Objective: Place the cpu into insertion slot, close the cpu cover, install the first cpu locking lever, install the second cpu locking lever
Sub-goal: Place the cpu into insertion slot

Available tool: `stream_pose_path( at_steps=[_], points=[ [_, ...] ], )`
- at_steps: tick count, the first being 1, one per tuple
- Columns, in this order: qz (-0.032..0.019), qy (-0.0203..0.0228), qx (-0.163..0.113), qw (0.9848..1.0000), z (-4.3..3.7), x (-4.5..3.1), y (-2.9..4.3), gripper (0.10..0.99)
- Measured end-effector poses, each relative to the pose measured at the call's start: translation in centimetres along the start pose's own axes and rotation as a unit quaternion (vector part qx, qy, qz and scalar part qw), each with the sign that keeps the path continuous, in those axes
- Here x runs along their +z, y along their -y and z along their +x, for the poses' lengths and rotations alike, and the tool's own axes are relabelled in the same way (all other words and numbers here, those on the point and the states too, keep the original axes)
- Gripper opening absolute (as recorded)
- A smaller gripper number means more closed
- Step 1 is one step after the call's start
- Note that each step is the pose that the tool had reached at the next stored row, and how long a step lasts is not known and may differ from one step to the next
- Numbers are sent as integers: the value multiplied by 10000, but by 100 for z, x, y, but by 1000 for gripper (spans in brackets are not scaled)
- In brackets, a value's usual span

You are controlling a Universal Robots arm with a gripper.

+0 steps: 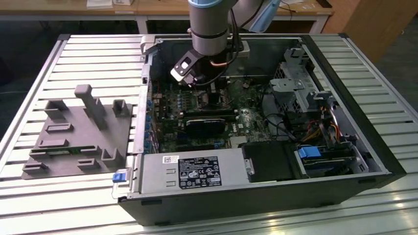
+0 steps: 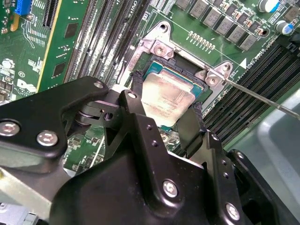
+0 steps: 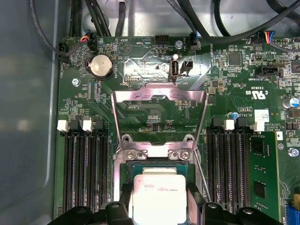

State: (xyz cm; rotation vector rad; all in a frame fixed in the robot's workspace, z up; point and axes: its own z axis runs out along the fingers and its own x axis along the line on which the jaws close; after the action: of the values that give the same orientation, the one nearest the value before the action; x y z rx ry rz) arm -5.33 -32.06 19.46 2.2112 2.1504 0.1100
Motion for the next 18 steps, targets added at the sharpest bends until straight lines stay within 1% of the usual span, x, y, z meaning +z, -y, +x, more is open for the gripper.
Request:
stream_pose_path(
  at_steps=[2,3,6,7,9,10,12,14,18],
  points=[
    [0,0,0,10000,0,0,0,549],
    [0,0,0,10000,0,0,0,612],
    [1,-4,0,10000,0,0,1,612],
    [1,-41,4,10000,0,1,1,612],
    [4,-133,12,9999,0,0,1,612],
    [4,-154,14,9999,0,0,0,612],
    [5,-160,15,9999,0,0,1,612],
    [4,-156,14,9999,0,-6,0,612],
    [3,-117,10,9999,1,-41,-3,612]
  ],
)
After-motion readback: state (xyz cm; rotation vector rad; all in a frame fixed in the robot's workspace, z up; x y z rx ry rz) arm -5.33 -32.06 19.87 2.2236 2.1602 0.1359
